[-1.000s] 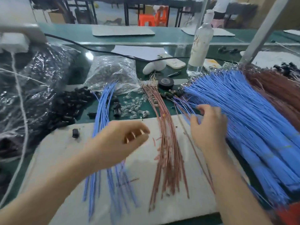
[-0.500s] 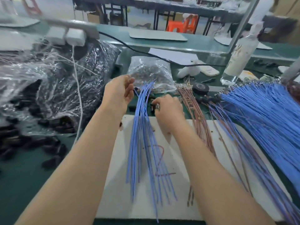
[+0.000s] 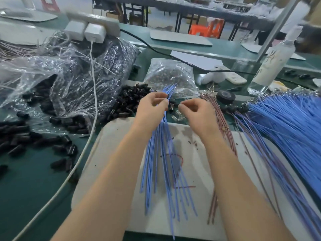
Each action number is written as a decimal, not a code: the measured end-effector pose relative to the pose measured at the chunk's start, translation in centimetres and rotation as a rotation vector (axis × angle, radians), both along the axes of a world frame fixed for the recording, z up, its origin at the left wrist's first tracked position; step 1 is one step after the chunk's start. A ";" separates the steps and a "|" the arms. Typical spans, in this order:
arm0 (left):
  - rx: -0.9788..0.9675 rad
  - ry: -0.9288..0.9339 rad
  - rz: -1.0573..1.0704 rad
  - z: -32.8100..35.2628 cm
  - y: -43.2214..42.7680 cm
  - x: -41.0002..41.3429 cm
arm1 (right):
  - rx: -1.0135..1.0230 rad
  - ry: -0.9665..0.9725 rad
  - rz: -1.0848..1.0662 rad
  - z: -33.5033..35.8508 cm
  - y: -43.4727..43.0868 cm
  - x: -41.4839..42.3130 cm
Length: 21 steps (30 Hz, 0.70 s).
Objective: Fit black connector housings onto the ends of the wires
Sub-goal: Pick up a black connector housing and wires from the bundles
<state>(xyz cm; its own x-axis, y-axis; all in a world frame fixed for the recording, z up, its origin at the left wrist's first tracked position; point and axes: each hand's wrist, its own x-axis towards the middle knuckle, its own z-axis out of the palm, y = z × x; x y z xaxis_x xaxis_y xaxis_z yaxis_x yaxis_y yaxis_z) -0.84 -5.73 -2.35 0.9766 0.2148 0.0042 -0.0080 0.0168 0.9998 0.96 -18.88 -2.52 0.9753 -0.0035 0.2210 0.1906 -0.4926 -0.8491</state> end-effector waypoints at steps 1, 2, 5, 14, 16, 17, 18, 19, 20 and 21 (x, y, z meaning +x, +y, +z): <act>0.002 0.008 -0.051 -0.2 -0.2 -0.2 | 0.150 0.040 0.022 0.3 -0.4 -0.4; -0.016 0.018 -0.105 -0.2 -0.5 -0.5 | 0.244 0.079 0.050 0.5 -0.6 -0.7; -0.083 0.016 -0.178 -0.5 -1.0 -0.8 | 0.314 0.124 0.069 0.5 -0.9 -1.4; 0.060 -0.040 -0.126 -1.6 -2.2 -1.0 | 0.179 0.050 0.033 -0.7 -1.4 -1.8; 0.131 -0.052 -0.106 -1.7 -2.3 -1.1 | 0.152 0.049 0.008 -0.9 -1.5 -1.7; 0.167 -0.062 -0.095 -1.7 -2.3 -1.1 | 0.118 0.035 -0.014 -1.1 -1.5 -1.7; 0.202 -0.079 -0.086 -1.7 -2.3 -1.1 | 0.074 0.003 -0.033 -1.1 -1.5 -1.8; 0.235 -0.099 -0.079 -1.8 -2.4 -1.1 | 0.035 -0.041 -0.041 -1.0 -1.5 -1.9; 0.263 -0.122 -0.072 -1.9 -2.4 -1.0 | 0.009 -0.086 -0.033 -0.9 -1.4 -2.0; 0.297 -0.146 -0.063 -2.0 -2.4 -1.0 | -0.013 -0.120 -0.018 -0.8 -1.3 -2.1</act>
